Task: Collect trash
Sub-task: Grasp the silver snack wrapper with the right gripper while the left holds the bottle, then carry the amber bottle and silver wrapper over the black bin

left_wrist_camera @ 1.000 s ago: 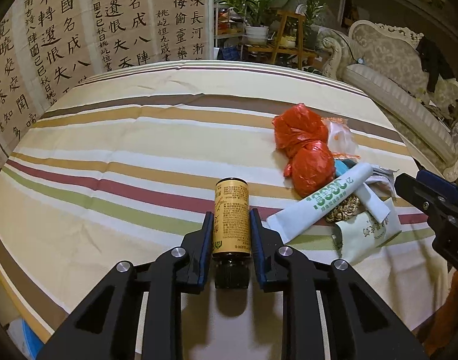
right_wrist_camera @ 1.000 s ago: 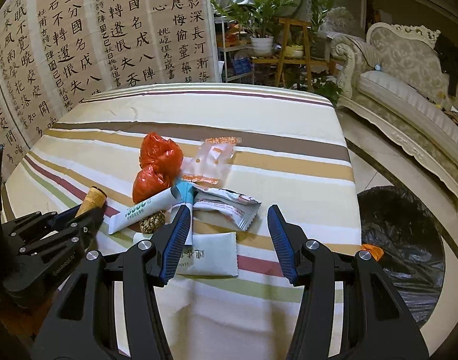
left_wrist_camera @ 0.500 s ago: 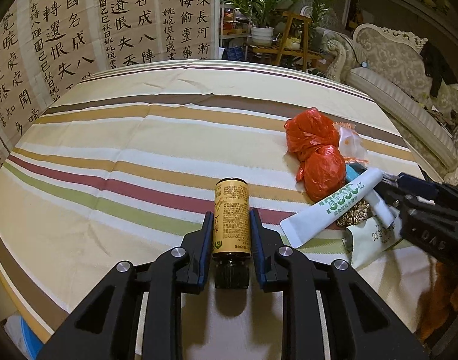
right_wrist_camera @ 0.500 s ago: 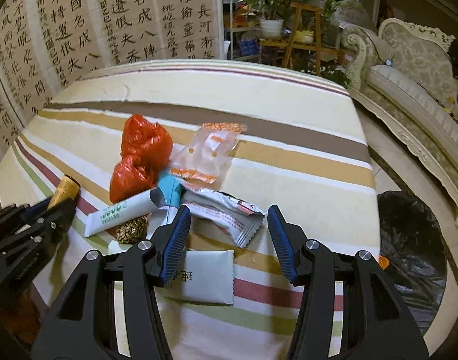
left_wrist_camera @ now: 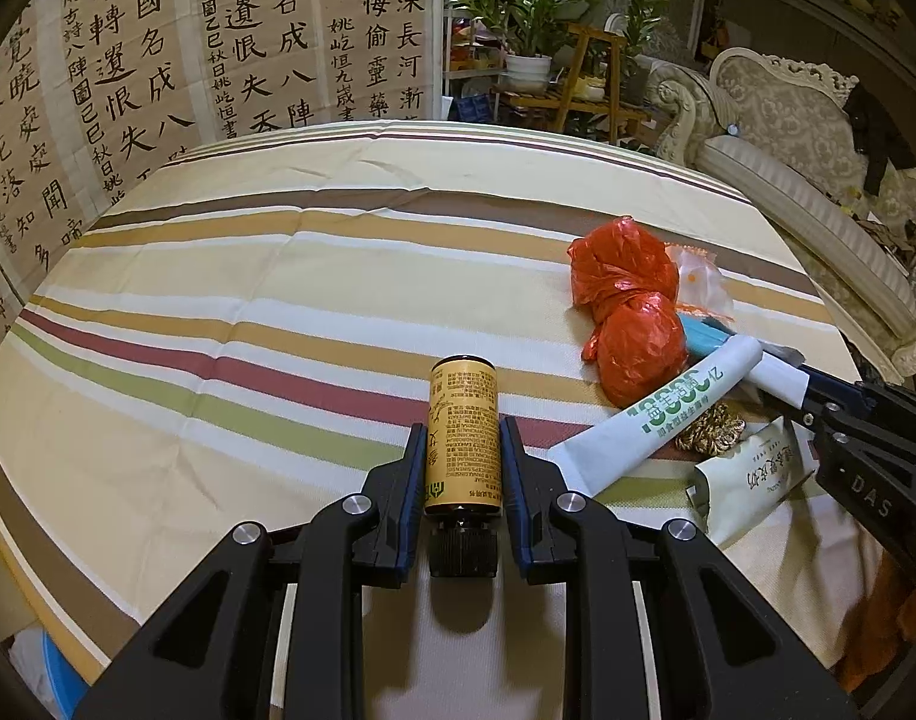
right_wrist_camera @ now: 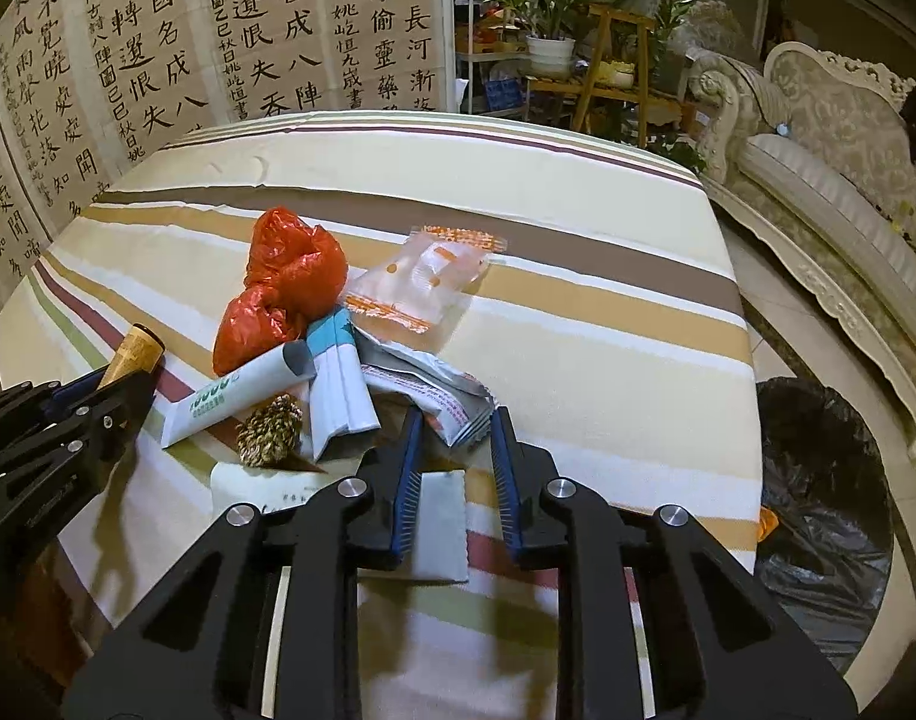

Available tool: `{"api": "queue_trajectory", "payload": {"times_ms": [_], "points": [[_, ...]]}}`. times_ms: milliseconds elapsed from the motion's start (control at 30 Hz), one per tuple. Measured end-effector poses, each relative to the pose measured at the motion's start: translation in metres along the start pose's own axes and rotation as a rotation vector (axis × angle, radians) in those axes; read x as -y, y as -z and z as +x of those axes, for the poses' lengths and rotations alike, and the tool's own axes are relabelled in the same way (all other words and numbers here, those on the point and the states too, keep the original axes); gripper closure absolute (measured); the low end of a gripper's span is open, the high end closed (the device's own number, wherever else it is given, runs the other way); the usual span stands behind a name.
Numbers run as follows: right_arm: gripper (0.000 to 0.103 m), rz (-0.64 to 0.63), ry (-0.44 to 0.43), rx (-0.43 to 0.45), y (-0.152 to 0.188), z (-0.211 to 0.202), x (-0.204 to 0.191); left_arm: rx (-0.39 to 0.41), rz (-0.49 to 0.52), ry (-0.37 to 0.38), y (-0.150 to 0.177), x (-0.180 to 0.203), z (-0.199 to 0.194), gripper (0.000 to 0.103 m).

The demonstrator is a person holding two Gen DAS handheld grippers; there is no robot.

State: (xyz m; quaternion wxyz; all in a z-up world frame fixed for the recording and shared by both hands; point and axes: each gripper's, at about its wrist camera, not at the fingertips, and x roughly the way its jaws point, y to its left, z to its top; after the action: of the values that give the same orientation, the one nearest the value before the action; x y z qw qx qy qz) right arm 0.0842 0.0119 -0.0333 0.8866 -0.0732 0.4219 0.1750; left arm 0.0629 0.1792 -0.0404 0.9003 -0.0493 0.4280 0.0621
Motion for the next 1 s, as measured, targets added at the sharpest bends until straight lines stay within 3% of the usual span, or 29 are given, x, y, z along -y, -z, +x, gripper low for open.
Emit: {"api": "queue_trajectory", "payload": {"times_ms": [367, 467, 1000], "points": [[0.088, 0.04, 0.013, 0.021, 0.016, -0.019, 0.014, 0.013, 0.01, 0.007, 0.008, 0.005, -0.01, 0.078], [0.094, 0.055, 0.016, 0.025, 0.023, -0.025, 0.019, 0.019, 0.017, 0.013, 0.009, 0.008, -0.014, 0.078], [0.094, 0.094, 0.022, 0.044, 0.048, -0.054, 0.037, 0.04, 0.034, 0.024, 0.017, 0.018, -0.026, 0.078]]}}
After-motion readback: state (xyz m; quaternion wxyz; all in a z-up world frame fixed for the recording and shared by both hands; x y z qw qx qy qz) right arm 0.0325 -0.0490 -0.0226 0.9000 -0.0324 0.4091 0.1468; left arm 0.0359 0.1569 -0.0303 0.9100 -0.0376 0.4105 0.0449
